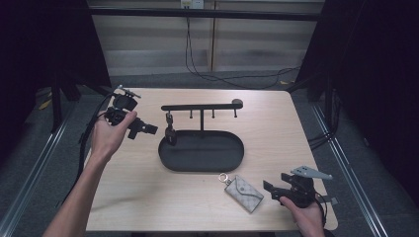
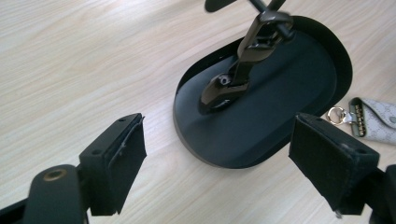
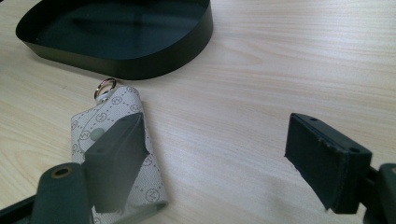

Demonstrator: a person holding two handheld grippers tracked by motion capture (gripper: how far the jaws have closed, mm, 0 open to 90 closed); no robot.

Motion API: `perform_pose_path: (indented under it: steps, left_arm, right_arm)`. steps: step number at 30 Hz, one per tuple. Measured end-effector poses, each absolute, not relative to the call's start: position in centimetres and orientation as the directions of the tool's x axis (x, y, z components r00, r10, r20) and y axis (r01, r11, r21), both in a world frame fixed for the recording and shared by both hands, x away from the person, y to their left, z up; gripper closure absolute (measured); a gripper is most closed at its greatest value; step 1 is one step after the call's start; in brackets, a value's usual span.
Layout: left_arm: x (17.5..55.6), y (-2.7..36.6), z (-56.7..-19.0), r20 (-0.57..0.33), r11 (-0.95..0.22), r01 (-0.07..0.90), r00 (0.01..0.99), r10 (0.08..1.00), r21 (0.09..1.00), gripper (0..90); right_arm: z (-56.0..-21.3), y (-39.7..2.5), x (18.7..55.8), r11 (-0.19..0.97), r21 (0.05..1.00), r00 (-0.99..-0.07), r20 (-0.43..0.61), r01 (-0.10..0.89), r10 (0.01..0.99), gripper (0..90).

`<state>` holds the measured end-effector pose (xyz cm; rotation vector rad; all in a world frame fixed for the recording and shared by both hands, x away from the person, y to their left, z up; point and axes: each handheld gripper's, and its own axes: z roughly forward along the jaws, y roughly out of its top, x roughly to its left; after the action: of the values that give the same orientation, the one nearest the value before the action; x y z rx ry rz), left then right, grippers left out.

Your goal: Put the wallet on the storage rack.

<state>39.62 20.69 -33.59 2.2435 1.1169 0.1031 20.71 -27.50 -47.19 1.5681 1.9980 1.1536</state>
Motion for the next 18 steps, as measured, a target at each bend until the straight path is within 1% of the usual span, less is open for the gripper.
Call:
perform_pose_path:
  steps: [4, 8, 11, 18]
  left_arm:
    - [38.7, 21.7, -33.8, -0.197, -0.434, 0.678, 0.645, 0.739, 0.594, 18.4]
    - [37.7, 22.8, -34.1, -0.199, -0.387, 0.651, 0.641, 0.741, 0.653, 19.5]
    - [37.2, 23.1, -34.4, -0.191, -0.382, 0.647, 0.637, 0.747, 0.660, 19.6]
    - [35.2, 24.3, -36.3, -0.189, -0.348, 0.645, 0.613, 0.767, 0.681, 19.7]
  right_arm:
    - [-47.2, -27.6, 20.7, 0.046, 0.770, -0.322, 0.211, 0.637, 0.923, 19.9]
    - [-47.2, -27.6, 20.8, 0.041, 0.768, -0.323, 0.220, 0.639, 0.921, 19.5]
    - [-47.3, -27.5, 21.0, 0.046, 0.761, -0.324, 0.221, 0.647, 0.920, 19.2]
    - [-47.2, -27.6, 21.0, 0.041, 0.764, -0.320, 0.221, 0.644, 0.921, 19.0]
